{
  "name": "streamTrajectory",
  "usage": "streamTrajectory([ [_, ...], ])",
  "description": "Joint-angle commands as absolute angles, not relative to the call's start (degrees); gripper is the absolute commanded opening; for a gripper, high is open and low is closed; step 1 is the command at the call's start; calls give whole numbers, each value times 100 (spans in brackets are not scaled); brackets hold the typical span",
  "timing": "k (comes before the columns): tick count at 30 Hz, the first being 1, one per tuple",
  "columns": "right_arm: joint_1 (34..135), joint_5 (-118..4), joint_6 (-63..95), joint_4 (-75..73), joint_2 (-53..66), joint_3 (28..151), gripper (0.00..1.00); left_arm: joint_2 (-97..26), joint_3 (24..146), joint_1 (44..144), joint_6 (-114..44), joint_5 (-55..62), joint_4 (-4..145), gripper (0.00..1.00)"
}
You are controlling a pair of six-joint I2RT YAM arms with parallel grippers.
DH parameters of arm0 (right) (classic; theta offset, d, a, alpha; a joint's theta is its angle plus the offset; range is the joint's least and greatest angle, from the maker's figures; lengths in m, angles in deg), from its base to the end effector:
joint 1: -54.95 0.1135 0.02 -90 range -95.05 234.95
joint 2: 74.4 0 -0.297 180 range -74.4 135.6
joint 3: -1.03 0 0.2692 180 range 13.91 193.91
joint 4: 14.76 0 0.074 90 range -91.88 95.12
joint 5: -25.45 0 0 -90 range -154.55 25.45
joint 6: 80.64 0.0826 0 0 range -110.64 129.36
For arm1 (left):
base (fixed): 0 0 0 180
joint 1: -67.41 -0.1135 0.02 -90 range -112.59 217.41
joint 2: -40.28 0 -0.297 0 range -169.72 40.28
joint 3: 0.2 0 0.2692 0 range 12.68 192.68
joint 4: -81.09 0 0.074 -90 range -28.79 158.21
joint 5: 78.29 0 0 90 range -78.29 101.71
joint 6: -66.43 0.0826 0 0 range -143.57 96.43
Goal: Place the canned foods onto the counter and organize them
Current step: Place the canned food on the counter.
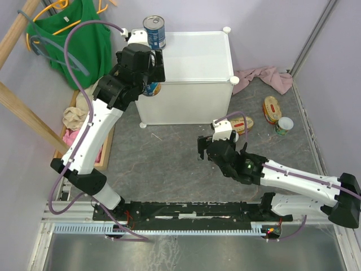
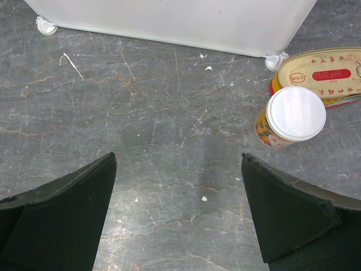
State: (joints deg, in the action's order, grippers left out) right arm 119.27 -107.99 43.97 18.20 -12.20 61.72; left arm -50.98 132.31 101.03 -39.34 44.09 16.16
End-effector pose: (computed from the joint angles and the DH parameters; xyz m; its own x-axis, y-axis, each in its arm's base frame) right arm 0.1643 0.2106 0.2933 -0.4340 0.0491 -0.8996 -0.1971 0.9692 0.1480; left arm 0.3248 -0.1628 0.5302 -0.3379 -0.0509 -0.9398 -0.0339 0.9985 -0.0419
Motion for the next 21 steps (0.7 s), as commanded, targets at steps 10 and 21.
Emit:
streamTrajectory([
  [10,11917,-10773,4324,1560,-1129,6513,100,-5039,13852,9946,-3572,4493,2996,3],
  [21,11914,-10771,4329,1661,-1163,6547,100,-5152,13850,9811,-3520,4493,3347,3],
])
